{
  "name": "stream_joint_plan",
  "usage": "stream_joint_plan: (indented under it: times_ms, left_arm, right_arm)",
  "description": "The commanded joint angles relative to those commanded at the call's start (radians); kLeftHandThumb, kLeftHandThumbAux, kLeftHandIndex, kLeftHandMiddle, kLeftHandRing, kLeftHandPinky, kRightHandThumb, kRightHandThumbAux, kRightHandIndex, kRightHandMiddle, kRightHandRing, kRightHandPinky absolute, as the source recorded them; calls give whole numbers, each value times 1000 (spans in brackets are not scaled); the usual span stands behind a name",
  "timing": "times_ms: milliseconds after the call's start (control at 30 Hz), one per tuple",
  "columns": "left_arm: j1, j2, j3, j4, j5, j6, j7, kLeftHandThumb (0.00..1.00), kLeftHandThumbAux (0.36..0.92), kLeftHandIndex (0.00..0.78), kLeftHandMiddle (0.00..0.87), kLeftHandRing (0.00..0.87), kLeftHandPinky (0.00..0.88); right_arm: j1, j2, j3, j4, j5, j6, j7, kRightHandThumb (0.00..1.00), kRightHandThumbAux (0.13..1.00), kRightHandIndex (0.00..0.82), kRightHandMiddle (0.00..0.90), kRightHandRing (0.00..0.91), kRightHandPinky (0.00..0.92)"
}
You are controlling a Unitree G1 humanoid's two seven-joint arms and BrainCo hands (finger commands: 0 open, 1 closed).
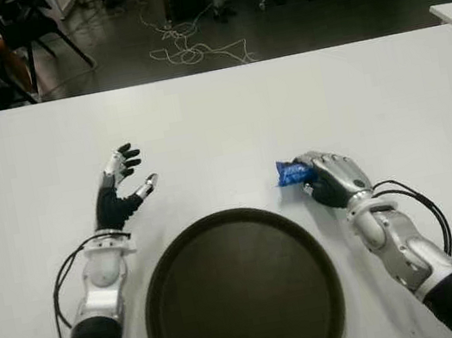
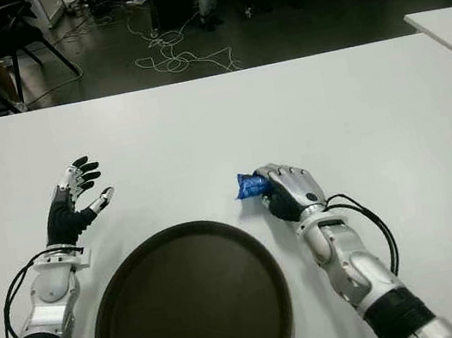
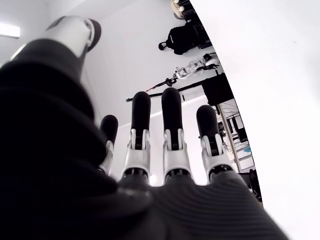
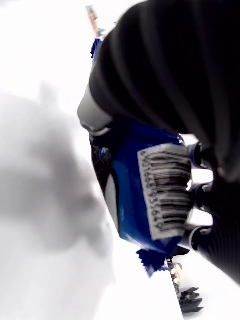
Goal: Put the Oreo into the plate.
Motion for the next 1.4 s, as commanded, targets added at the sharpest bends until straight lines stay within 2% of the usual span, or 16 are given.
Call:
stream_joint_plan:
  times_ms: [200, 433, 533, 700, 800, 900, 1067, 1167, 1200, 1300, 1400]
  left_arm:
    - [-3, -1, -1, 5, 2, -5, 4, 114, 741, 154, 222, 200, 154]
    - [-9, -3, -1, 16, 4, -12, 8, 78, 756, 151, 231, 211, 176]
    - [-12, -3, -1, 23, 1, -15, 1, 70, 759, 151, 226, 214, 191]
    - [-16, -4, -1, 30, 0, -15, -2, 63, 739, 151, 225, 212, 176]
    - [-18, -6, 0, 32, -2, -15, -3, 64, 735, 154, 229, 214, 175]
    - [-19, -8, 1, 33, -4, -17, -5, 65, 734, 155, 231, 218, 186]
    - [-18, -11, 3, 30, -7, -15, -6, 82, 720, 149, 224, 223, 211]
    - [-15, -14, 5, 22, -11, -9, -8, 107, 714, 147, 219, 218, 201]
    - [-14, -14, 5, 21, -11, -9, -8, 112, 712, 147, 218, 217, 197]
    - [-10, -15, 3, 12, -3, 0, 3, 114, 703, 148, 224, 217, 186]
    - [-7, -14, 1, 8, 4, 0, 11, 107, 697, 148, 229, 217, 176]
  right_arm:
    - [17, 9, -35, -30, 53, -61, -20, 690, 731, 433, 741, 756, 744]
    - [34, 17, -65, -78, 92, -119, -30, 687, 732, 432, 734, 752, 746]
    - [38, 18, -81, -140, 115, -136, -15, 687, 732, 432, 735, 756, 753]
    - [14, 22, -98, -210, 125, -130, 17, 686, 732, 431, 731, 755, 757]
    - [-45, 11, -109, -204, 139, -152, 36, 685, 733, 430, 733, 758, 760]
    - [-81, 5, -110, -184, 143, -185, 38, 684, 733, 430, 736, 761, 763]
    - [-117, 11, -61, -190, 102, -284, 18, 683, 733, 431, 747, 767, 774]
    - [-144, 23, -12, -146, 68, -348, 1, 681, 734, 431, 754, 771, 779]
    - [-146, 25, -9, -138, 65, -355, -3, 681, 734, 431, 755, 772, 779]
    - [-168, 56, 93, -84, 1, -387, 24, 681, 735, 430, 757, 771, 774]
    - [-180, 56, 134, -89, -17, -382, 87, 681, 735, 429, 751, 765, 768]
